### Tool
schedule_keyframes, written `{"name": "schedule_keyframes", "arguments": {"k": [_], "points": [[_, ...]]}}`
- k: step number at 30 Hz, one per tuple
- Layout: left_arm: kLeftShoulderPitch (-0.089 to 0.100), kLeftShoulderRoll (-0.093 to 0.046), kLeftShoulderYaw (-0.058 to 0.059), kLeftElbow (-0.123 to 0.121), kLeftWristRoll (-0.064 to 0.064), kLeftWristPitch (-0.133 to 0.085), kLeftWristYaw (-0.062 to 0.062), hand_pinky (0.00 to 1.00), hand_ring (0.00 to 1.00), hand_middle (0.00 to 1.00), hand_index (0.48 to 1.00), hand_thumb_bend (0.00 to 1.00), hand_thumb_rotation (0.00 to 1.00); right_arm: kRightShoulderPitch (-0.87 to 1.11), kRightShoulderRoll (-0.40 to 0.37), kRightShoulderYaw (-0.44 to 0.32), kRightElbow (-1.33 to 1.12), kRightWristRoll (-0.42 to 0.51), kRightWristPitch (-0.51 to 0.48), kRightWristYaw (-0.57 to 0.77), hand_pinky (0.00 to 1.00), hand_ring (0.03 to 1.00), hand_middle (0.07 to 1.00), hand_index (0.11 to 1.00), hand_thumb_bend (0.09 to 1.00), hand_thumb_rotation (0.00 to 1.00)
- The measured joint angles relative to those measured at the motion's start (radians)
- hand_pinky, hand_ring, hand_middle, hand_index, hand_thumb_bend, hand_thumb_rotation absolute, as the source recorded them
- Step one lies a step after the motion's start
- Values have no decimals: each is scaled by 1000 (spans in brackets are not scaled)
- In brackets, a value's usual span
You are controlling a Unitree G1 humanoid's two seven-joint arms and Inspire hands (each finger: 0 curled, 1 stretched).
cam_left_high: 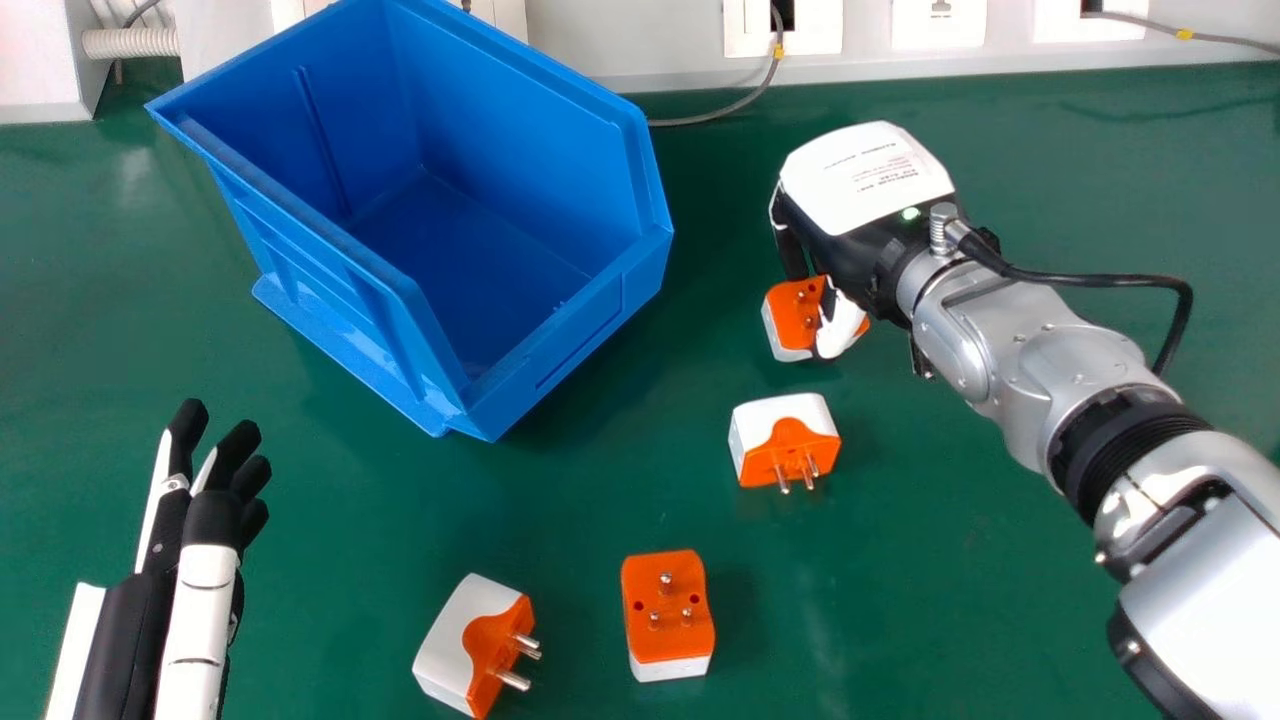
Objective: Pick all objects and put in blue box
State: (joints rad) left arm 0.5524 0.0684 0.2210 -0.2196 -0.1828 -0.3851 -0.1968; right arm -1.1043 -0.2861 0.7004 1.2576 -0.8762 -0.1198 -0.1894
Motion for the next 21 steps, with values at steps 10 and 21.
{"name": "schedule_keyframes", "arguments": {"k": [10, 21], "points": [[-17, 1, 0, 0, 16, 4, 3, 961, 948, 954, 992, 708, 954, 0, -31, -14, -16, 2, -3, -4, 382, 469, 488, 429, 508, 0], [-30, 2, 2, 3, 15, 4, 2, 962, 948, 954, 993, 697, 958, -6, -58, -62, -64, 16, -19, 15, 381, 463, 501, 440, 502, 0]]}}
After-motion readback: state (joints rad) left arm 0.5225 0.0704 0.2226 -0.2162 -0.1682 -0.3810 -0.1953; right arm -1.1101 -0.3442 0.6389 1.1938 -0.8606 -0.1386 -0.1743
